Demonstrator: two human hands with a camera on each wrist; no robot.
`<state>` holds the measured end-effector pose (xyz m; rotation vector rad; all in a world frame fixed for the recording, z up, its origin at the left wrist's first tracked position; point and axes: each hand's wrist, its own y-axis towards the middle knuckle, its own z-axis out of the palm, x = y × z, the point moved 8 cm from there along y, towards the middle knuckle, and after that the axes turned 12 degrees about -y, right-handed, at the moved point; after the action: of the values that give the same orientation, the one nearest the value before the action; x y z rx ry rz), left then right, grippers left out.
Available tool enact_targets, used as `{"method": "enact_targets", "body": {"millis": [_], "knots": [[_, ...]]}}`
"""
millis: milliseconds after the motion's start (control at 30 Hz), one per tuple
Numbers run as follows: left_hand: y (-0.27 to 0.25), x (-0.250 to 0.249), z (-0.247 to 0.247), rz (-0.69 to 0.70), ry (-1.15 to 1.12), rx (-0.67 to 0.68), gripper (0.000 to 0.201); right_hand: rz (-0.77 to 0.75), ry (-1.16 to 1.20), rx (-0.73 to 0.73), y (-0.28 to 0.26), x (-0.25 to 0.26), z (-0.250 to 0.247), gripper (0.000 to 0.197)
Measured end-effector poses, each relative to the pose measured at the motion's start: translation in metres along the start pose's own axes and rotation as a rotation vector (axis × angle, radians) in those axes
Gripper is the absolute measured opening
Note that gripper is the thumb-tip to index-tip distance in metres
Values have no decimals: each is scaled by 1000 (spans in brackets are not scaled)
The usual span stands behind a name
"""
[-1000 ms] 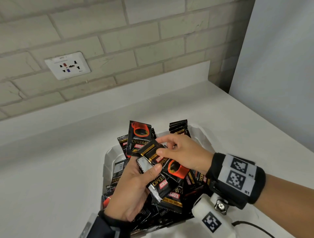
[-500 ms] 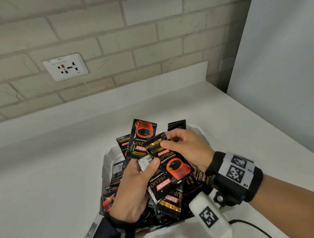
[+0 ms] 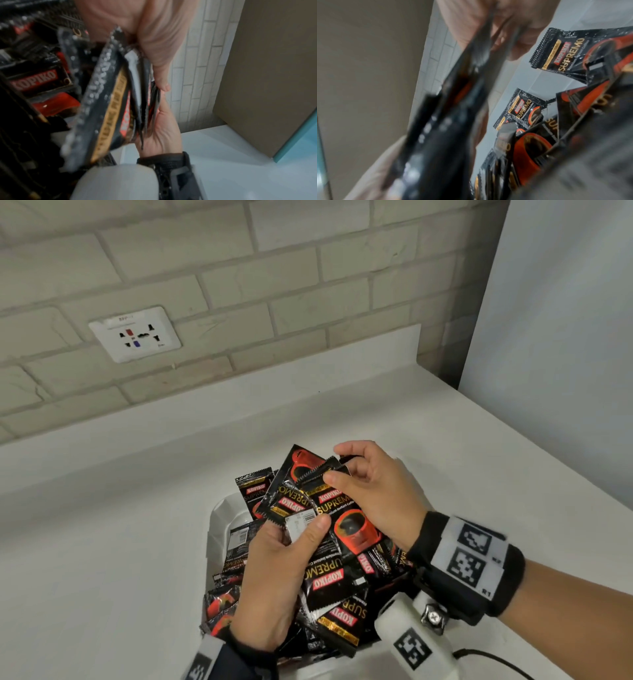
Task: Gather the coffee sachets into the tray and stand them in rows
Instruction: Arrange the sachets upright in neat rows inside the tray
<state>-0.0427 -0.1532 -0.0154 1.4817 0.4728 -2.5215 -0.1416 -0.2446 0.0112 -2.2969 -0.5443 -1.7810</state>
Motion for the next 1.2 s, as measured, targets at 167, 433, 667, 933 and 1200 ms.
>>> {"method": "enact_targets", "body": {"millis": [167, 433, 667, 933, 1200], "knots": [[0, -5, 0, 41, 49, 0, 31, -60, -63, 17, -3, 1, 10, 21], [1, -9, -7, 47, 140, -4, 32, -101, -240, 162, -6, 12, -3, 12], [-2, -11, -6, 79, 271, -14, 25, -15, -363, 475, 0, 9, -9, 25], [-5, -42, -30, 207, 320, -154, 7, 12, -566, 394, 35, 27, -62, 18], [-16, -68, -49, 269, 264, -277, 4, -168, -1149, 407, 59, 1, -52, 18]]}}
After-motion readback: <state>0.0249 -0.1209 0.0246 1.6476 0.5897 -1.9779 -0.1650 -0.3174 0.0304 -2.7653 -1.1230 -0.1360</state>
